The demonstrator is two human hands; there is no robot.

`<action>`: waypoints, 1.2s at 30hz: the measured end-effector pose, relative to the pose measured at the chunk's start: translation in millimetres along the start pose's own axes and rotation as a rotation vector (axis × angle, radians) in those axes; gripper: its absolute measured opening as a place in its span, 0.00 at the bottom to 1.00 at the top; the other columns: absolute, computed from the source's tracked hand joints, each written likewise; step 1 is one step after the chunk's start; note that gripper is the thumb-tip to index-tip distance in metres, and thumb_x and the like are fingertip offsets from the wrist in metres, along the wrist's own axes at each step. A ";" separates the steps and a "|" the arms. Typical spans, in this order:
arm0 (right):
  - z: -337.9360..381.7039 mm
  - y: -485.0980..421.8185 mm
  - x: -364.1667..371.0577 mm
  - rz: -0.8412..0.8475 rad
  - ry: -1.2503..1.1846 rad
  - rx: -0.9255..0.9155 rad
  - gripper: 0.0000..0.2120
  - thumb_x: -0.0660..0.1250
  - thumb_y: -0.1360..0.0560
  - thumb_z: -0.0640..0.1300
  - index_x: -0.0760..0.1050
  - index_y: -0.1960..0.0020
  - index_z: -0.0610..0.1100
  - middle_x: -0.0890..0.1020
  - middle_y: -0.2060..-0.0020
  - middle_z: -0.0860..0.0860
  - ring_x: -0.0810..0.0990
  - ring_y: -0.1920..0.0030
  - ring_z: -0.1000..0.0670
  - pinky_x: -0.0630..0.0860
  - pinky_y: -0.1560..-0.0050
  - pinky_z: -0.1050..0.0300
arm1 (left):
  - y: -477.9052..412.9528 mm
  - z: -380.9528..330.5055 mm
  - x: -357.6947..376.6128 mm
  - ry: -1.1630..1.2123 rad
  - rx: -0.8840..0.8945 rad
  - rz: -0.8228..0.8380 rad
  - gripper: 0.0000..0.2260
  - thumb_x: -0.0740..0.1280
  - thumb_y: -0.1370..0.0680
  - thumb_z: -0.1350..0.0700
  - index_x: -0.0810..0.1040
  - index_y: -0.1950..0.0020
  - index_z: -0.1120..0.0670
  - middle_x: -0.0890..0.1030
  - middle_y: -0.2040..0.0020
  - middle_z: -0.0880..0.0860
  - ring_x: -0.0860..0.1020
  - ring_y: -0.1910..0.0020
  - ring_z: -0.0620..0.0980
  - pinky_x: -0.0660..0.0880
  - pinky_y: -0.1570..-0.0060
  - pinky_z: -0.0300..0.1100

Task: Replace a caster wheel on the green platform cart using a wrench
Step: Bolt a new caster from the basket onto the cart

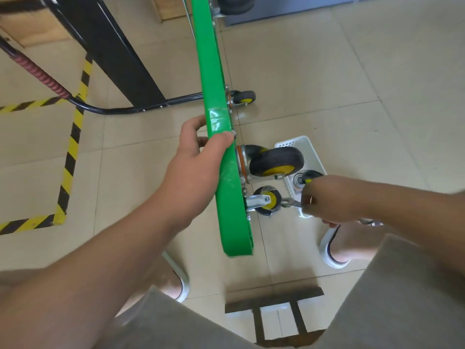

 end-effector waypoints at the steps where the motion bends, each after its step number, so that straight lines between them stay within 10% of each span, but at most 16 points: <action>1: 3.5 10.2 1.7 0.002 -0.027 -0.021 0.10 0.62 0.19 0.49 0.79 0.54 0.48 0.85 0.68 0.50 0.84 0.72 0.53 0.77 0.67 0.61 | 0.3 0.1 0.0 -0.004 0.002 -0.001 0.20 0.64 0.26 0.38 0.69 0.34 0.34 0.83 0.42 0.53 0.86 0.51 0.53 0.82 0.46 0.58; 6: 20.7 54.0 5.9 -0.044 -0.174 -0.118 0.03 0.64 0.19 0.51 0.76 0.50 0.55 0.87 0.60 0.56 0.85 0.63 0.61 0.83 0.52 0.54 | 1.8 -0.9 0.0 0.002 0.000 0.000 0.19 0.65 0.27 0.37 0.70 0.36 0.32 0.83 0.42 0.54 0.85 0.49 0.54 0.81 0.44 0.60; 36: 70.2 46.9 17.8 -0.304 -0.586 -0.441 0.08 0.66 0.19 0.51 0.77 0.40 0.56 0.85 0.53 0.56 0.86 0.58 0.48 0.85 0.57 0.48 | -0.2 1.7 -0.4 -0.023 0.001 -0.016 0.17 0.63 0.25 0.38 0.70 0.35 0.32 0.84 0.42 0.53 0.85 0.50 0.57 0.80 0.44 0.64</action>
Point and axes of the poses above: each hand's wrist, its own y-axis away from the middle knuckle, its own x-axis out of the palm, z = x × y, the point moved 4 cm from there along -y, towards the middle knuckle
